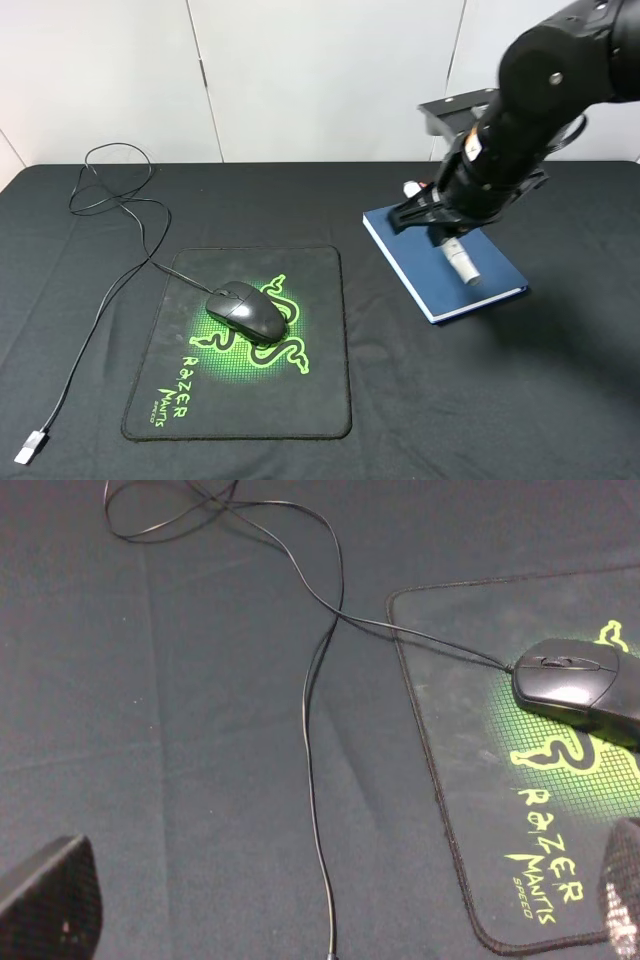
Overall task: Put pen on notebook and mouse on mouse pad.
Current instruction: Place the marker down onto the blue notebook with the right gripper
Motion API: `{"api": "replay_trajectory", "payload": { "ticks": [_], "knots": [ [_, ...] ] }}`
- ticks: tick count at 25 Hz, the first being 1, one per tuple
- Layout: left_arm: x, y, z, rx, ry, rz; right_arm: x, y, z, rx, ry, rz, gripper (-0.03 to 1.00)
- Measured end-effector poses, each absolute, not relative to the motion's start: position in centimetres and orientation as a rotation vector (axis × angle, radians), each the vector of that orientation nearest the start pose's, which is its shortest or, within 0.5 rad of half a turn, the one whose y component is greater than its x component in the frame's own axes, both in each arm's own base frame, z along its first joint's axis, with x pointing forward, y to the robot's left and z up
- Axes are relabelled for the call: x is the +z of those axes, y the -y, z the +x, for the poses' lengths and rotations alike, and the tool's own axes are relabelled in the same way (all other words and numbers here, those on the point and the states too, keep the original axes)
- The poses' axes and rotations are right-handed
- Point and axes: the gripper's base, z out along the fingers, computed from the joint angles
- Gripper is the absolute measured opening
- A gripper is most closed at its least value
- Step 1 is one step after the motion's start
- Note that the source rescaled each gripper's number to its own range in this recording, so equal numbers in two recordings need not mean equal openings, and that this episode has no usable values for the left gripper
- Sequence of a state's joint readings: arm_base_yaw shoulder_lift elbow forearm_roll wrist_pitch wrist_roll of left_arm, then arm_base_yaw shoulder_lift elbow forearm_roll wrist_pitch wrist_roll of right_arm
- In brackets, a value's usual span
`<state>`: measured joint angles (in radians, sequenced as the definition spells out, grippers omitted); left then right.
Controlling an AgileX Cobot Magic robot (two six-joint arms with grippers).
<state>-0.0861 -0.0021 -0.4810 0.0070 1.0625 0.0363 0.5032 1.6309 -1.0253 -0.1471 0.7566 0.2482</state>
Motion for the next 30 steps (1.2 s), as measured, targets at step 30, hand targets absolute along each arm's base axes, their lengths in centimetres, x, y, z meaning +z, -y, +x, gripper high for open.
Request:
{"api": "replay_trajectory", "payload": {
  "ticks": [30],
  "knots": [
    [27.2, -0.1, -0.3, -0.022, -2.059, 0.126, 13.9, -12.9, 35.0, -0.071, -2.877, -0.617, 0.01]
  ]
}}
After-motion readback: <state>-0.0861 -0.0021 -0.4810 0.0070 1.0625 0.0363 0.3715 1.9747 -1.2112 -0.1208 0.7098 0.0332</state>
